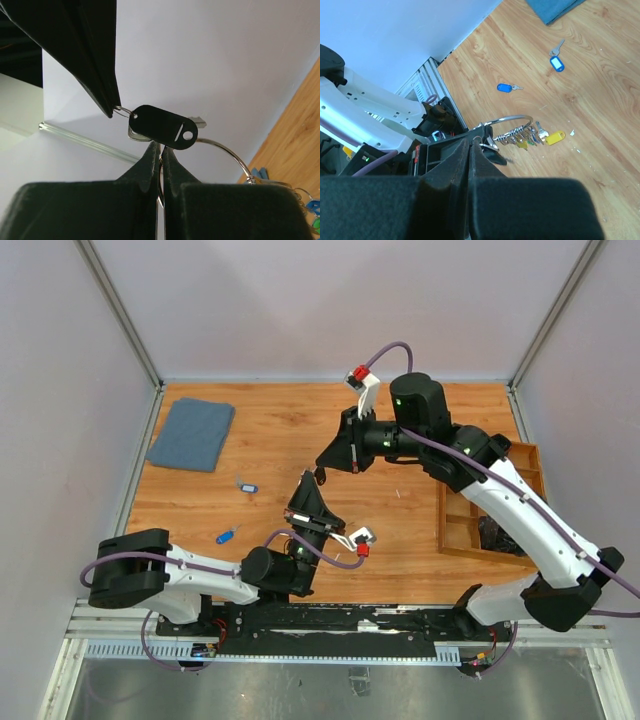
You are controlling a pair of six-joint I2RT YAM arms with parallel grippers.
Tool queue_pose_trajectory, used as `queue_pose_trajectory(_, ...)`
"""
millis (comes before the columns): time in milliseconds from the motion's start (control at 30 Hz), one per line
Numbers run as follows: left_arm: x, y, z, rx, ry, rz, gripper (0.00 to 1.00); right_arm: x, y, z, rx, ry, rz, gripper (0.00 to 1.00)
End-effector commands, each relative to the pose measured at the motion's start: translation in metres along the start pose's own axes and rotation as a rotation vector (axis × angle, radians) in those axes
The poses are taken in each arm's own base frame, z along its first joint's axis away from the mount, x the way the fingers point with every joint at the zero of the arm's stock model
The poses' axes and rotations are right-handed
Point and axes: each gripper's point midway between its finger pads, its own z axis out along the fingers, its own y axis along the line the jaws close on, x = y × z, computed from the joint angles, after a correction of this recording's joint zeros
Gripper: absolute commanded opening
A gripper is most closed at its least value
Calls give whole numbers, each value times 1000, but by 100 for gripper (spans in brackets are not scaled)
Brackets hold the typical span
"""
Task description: Put the keys on the keyring
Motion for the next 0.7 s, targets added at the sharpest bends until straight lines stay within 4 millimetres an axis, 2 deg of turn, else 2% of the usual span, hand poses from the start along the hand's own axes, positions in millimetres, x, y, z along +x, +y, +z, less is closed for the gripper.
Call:
queue_pose_trajectory(0, 2, 26, 1, -95, 22, -152, 0, -3, 14, -1, -15, 25, 29, 1)
queue_pose_trajectory(300, 1, 22, 1, -87, 24, -127, 1, 8, -4, 2, 83, 72, 80, 1)
queue_pose_trajectory(500, 0, 22, 1, -87, 24, -121, 0, 16, -11, 1, 129, 117, 96, 1)
queue_pose_trajectory(667, 0, 21, 2, -83, 26, -116, 1, 14, -13, 5, 127, 106, 103, 1)
